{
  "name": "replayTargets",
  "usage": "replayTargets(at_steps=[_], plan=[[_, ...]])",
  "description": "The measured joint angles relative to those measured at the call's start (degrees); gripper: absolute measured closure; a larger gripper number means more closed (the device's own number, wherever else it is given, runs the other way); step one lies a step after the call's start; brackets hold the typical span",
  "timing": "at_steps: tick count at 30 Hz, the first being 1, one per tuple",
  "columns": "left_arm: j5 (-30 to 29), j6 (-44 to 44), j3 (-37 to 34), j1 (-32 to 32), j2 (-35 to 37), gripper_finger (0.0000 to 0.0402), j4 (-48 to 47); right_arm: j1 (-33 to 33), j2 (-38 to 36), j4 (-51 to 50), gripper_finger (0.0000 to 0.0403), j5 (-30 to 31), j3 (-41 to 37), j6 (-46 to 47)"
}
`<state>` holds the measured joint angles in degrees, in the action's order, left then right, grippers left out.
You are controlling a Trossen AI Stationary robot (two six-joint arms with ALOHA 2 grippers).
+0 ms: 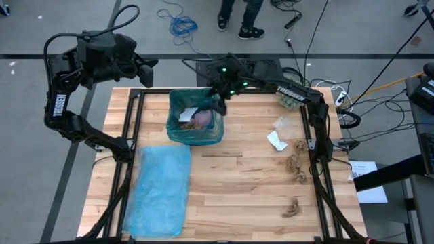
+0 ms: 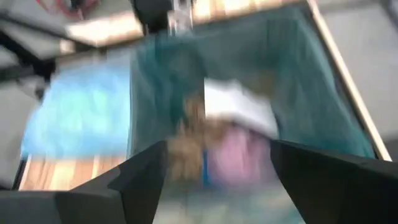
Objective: Place trash/remove bag and relplace
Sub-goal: Put the white paper into the trash bin
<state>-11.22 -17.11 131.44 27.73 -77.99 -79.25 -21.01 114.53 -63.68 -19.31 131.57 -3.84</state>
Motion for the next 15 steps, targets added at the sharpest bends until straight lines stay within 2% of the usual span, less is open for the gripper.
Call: replayTargets(at_steps=[3, 7, 12, 15], plan=[[-0.01, 0.01, 0.00, 0.01, 0.00, 0.0402, -1.05, -0.79, -1.60, -13.86, 0.0137, 1.30, 3.58, -3.29], [0.01, 0.02, 0.00, 0.01, 0.00, 0.0402, -1.29, -1.10, -6.50, -26.81, 0.0146, 6.60, 1.72, -4.83], [-0.01, 1.19, 0.00, 0.01, 0.01, 0.0402, -1.26, -1.16, -13.87, -26.15, 0.0149, 8.16, -5.55, 0.09], [-0.01, 1.51, 0.00, -0.01, 0.00, 0.0402, -1.28, -2.20, -18.64, -26.12, 0.0149, 10.45, -13.93, 3.11]])
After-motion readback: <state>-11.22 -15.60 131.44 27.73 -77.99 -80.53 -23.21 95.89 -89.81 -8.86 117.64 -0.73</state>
